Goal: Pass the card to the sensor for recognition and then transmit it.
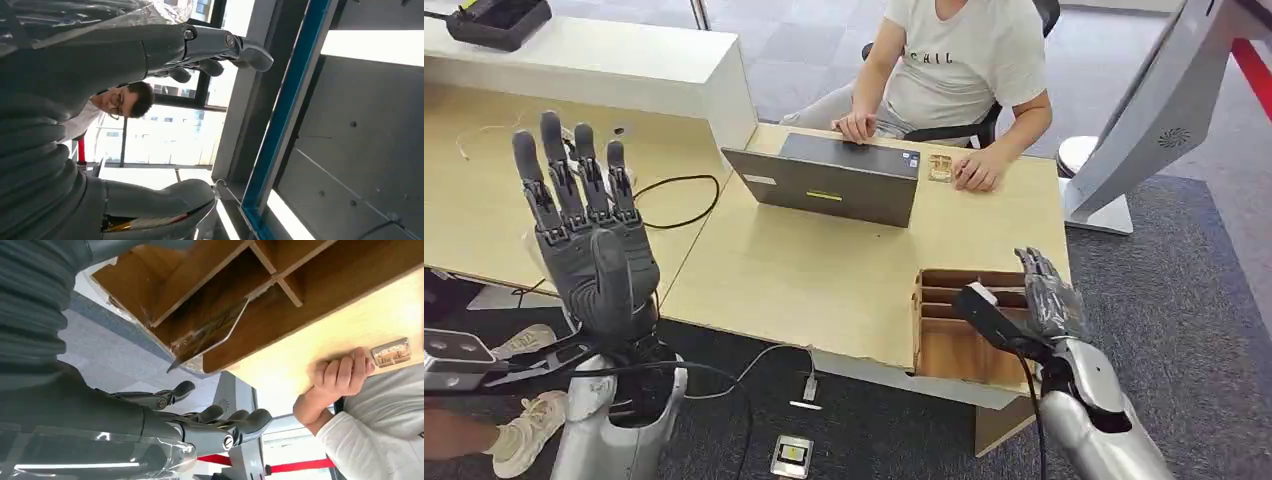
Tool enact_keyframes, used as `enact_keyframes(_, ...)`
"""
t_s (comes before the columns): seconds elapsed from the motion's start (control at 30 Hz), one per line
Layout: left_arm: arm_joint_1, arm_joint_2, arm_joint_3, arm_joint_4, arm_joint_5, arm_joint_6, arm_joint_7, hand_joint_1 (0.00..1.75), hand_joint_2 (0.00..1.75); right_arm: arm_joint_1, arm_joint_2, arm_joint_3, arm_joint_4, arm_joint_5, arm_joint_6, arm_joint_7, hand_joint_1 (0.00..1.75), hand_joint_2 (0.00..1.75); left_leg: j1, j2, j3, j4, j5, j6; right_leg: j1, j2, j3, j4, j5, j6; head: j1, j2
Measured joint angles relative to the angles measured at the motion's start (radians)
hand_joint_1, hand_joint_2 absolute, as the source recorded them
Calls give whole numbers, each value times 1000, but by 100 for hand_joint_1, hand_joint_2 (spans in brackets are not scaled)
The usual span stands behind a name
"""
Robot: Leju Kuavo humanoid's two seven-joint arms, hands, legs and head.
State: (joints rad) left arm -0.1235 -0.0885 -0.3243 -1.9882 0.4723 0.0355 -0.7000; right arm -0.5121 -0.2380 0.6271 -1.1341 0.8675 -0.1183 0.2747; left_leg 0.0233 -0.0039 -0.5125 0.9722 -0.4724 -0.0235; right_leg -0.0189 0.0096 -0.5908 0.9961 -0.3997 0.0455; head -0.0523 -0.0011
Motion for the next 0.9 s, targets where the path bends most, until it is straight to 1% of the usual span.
enact_keyframes(0.17, 2, 0, 0, 0, -5, -2, 0, 0, 175, 0, -7, -10, -13, 5, -15, 18, 0, 175, 0, 0, 0, 0, 0, 0, 0, 0, 0, 0, 0, 0, 0, 0)
enact_keyframes(0.33, 8, 0, 1, -1, -6, -1, 0, 0, 175, 0, -28, -30, -19, 33, -31, 42, 0, 175, 0, 0, 0, 0, 0, 0, 0, 0, 0, 0, 0, 0, 0, 0)
enact_keyframes(0.6, 13, 0, 2, -3, -6, 0, 0, 0, 175, -1, -48, -43, -24, 42, -33, 50, 0, 175, 0, 0, 0, 0, 0, 0, 0, 0, 0, 0, 0, 0, 0, 0)
enact_keyframes(0.77, 19, 0, 3, -9, -6, 0, 0, 0, 175, -5, -59, -53, -24, 43, -31, 48, 0, 175, 0, 0, 0, 0, 0, 0, 0, 0, 0, 0, 0, 0, 0, 0)
enact_keyframes(0.9, 19, 0, 3, -14, -14, 8, 0, 0, 175, -8, -58, -52, -15, 37, -33, 23, 0, 175, 0, 0, -1, 0, 0, 0, 0, 0, 0, 0, 0, 0, 0, 0)
